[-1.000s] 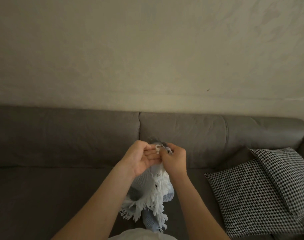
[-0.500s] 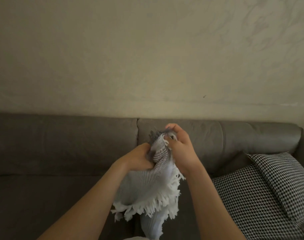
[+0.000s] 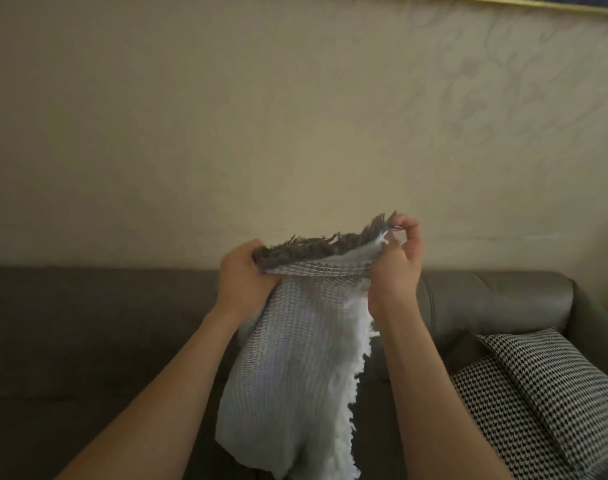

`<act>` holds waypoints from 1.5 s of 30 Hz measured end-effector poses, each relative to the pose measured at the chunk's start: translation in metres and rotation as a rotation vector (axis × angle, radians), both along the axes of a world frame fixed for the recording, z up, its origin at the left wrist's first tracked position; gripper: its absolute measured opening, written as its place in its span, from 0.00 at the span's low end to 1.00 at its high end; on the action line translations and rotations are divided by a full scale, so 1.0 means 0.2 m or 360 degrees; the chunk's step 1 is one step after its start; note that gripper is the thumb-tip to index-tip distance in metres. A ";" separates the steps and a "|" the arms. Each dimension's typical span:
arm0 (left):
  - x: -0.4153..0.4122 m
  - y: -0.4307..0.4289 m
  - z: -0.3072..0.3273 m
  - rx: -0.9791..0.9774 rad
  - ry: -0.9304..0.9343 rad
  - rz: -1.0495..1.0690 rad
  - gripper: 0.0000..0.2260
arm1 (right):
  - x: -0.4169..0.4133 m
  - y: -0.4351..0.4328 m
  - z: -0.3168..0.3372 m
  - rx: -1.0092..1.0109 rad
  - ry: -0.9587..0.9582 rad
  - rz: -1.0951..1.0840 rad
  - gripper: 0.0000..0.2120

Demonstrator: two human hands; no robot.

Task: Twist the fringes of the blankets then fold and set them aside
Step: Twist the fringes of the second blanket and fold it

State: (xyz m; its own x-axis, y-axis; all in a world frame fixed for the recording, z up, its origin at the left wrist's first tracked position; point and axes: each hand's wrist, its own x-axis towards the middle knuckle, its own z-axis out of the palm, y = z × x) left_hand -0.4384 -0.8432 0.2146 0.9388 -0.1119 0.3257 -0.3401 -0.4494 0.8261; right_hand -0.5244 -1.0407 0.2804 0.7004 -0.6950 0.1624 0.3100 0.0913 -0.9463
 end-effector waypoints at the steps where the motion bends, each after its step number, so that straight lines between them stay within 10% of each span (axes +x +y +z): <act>1: 0.02 0.01 0.05 0.0057 -0.0112 0.0111 0.16 | 0.01 0.02 -0.03 -0.0097 -0.0003 0.0009 0.16; 4: 0.04 0.05 0.21 0.0302 -0.0368 0.0369 0.14 | 0.00 0.10 -0.08 -0.0343 0.0062 0.0172 0.04; 10: 0.06 0.14 0.42 0.0773 -0.0668 0.0408 0.05 | -0.04 0.17 -0.01 -0.2031 0.0555 0.0266 0.41; 14: 0.06 0.24 0.34 0.0986 -0.0458 0.0077 0.04 | -0.01 0.07 0.03 -0.2356 0.0942 0.0194 0.12; 23: -0.09 0.42 -0.32 0.1110 0.0182 0.0369 0.08 | -0.09 0.12 -0.02 -0.1081 0.0514 0.0623 0.13; 29: -0.06 0.35 -0.33 0.0100 0.0494 0.0585 0.03 | -0.08 0.02 -0.19 -0.1032 0.0556 0.0719 0.23; 34: -0.04 0.27 -0.05 0.0043 -0.0086 0.0523 0.04 | -0.07 -0.05 -0.37 -0.1634 0.0948 0.0759 0.16; 41: -0.05 0.18 0.33 0.0725 -0.1169 0.0505 0.10 | -0.04 0.01 -0.34 -0.0575 0.0546 0.0111 0.12; 45: -0.03 0.22 0.32 0.0843 -0.1144 0.0485 0.12 | -0.08 -0.01 -0.20 -0.0616 0.0434 0.0910 0.06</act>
State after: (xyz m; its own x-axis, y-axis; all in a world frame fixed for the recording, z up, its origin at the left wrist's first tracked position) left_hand -0.4438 -0.7988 0.2781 0.5461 -0.1941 0.8149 -0.4947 -0.8597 0.1268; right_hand -0.5396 -1.0425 0.2403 0.9863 -0.1379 0.0903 0.0635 -0.1874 -0.9802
